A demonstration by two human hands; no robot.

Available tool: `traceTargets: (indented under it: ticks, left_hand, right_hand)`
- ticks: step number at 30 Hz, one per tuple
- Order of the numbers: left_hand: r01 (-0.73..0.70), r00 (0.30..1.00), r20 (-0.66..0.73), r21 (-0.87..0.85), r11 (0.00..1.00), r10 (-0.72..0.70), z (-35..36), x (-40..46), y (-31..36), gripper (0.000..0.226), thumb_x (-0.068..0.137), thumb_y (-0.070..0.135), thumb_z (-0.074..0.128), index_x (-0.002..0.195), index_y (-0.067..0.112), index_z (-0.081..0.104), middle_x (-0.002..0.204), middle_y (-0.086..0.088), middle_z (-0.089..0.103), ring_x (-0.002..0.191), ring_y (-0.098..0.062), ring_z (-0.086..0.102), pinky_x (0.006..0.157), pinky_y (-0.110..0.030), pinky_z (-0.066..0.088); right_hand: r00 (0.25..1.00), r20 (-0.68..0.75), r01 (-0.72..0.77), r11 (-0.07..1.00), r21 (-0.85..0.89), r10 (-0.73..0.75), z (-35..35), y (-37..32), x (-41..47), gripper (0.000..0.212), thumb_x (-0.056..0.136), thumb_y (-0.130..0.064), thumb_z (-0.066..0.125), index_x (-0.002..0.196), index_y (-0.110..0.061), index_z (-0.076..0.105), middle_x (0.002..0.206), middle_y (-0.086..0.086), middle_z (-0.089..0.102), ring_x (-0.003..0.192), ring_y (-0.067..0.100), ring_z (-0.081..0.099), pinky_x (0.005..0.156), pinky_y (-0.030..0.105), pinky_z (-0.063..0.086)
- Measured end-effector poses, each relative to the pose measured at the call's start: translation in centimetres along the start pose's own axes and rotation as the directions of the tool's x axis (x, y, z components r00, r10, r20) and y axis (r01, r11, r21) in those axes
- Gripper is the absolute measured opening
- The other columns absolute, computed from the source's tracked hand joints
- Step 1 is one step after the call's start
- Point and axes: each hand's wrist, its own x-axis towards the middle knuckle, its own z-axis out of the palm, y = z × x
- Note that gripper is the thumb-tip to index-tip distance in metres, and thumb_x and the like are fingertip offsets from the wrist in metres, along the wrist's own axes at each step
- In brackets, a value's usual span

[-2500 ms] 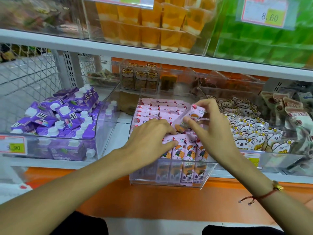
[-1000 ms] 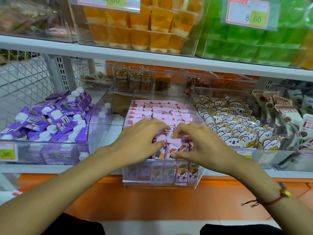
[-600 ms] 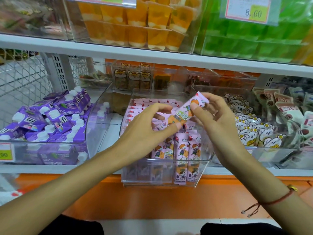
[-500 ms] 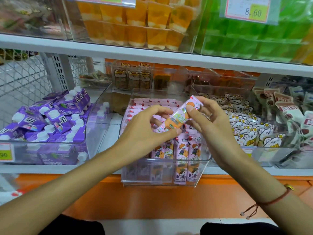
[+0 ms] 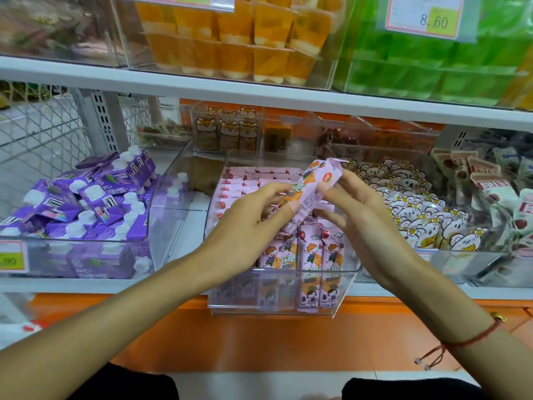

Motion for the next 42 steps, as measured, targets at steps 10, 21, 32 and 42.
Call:
traceTargets:
  ticks: [10, 21, 32, 42]
  left_hand:
    - [-0.186, 0.946, -0.206, 0.282, 0.941, 0.248, 0.1, -0.5, 0.5, 0.042, 0.078, 0.037, 0.074, 0.115, 0.034, 0.054, 0.113, 0.021, 0.058, 0.103, 0.003, 0.053, 0.080, -0.010, 0.039]
    - [0.190, 0.980, 0.010, -0.318, 0.929, -0.197, -0.3, 0.2, 1.2, 0.031, 0.088, 0.043, 0.060, 0.115, 0.028, 0.066, 0.102, 0.013, 0.073, 0.093, 0.003, 0.067, 0.074, -0.012, 0.052]
    - [0.157, 0.987, 0.083, -0.315, 0.936, -0.137, -0.8, 0.1, 1.4, 0.038, 0.095, 0.016, 0.056, 0.132, 0.022, 0.054, 0.122, 0.006, 0.066, 0.110, -0.002, 0.062, 0.100, -0.020, 0.046]
    - [0.002, 1.000, -0.021, -0.302, 0.953, -0.008, -1.0, 0.0, 1.6, 0.041, 0.089, -0.003, 0.059, 0.127, 0.011, 0.052, 0.124, 0.000, 0.063, 0.113, -0.006, 0.061, 0.099, -0.024, 0.048]
  right_hand:
    - [0.968, -0.093, 0.218, 0.967, -0.133, -0.232, 1.0, 0.1, -0.7, 0.029, 0.073, -0.018, 0.078, 0.086, -0.021, 0.053, 0.072, -0.014, 0.064, 0.074, 0.002, 0.064, 0.066, 0.012, 0.049]
    - [0.999, -0.026, 0.018, 0.986, -0.163, -0.023, 0.5, 0.3, -0.4, 0.029, 0.084, -0.034, 0.066, 0.111, -0.025, 0.062, 0.090, -0.004, 0.070, 0.079, 0.009, 0.068, 0.072, 0.023, 0.053]
    - [0.997, 0.040, 0.079, 0.974, -0.213, -0.073, 0.6, 0.4, -0.7, 0.035, 0.084, -0.021, 0.069, 0.116, -0.029, 0.058, 0.098, -0.002, 0.067, 0.085, 0.009, 0.067, 0.075, 0.023, 0.055]
    - [0.964, 0.096, 0.265, 0.914, -0.309, -0.247, 0.6, 0.1, -0.9, 0.041, 0.078, -0.015, 0.076, 0.113, -0.027, 0.058, 0.106, -0.013, 0.065, 0.104, 0.005, 0.060, 0.091, 0.024, 0.049]
